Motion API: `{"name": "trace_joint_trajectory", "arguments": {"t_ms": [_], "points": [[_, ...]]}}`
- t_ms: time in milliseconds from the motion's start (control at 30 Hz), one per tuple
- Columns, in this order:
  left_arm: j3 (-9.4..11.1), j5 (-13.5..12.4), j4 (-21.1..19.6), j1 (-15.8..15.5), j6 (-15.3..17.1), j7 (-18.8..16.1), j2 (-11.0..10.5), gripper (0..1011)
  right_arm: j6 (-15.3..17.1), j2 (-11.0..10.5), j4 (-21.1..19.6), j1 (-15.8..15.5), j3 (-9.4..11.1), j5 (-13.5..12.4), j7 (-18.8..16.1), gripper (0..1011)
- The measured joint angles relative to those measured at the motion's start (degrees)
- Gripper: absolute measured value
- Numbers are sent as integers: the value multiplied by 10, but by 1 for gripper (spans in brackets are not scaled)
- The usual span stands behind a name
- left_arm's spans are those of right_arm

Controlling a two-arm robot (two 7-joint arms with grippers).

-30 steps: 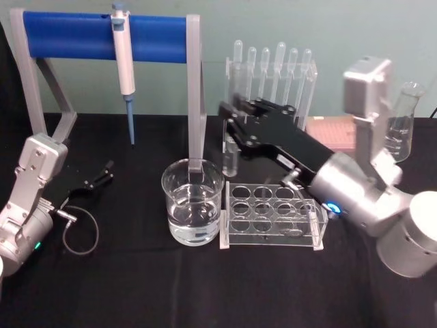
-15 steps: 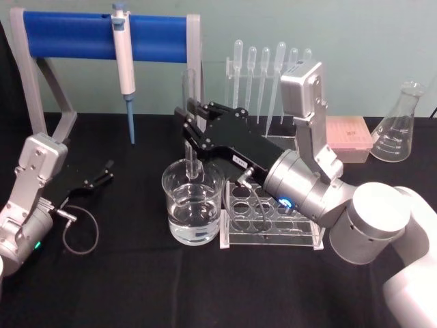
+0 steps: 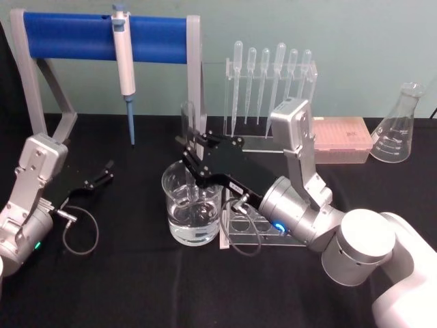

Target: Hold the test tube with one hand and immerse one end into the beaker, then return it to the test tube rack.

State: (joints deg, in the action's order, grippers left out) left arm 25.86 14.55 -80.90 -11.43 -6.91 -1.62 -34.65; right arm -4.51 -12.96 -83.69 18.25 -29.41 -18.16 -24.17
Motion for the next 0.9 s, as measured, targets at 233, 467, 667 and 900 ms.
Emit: {"name": "trace_joint_trajectory", "arguments": {"t_ms": [233,467,667,900], "points": [[0,0,0,0,0,0,0,1000,-22,8,26,-3,0,10,-2,233],[0,0,0,0,0,0,0,1000,-34,15,46,-6,1,18,-4,233],[0,0,0,0,0,0,0,1000,-38,19,55,-10,3,23,-5,233],[0,0,0,0,0,0,0,1000,-39,22,56,-16,4,28,-5,233]]}}
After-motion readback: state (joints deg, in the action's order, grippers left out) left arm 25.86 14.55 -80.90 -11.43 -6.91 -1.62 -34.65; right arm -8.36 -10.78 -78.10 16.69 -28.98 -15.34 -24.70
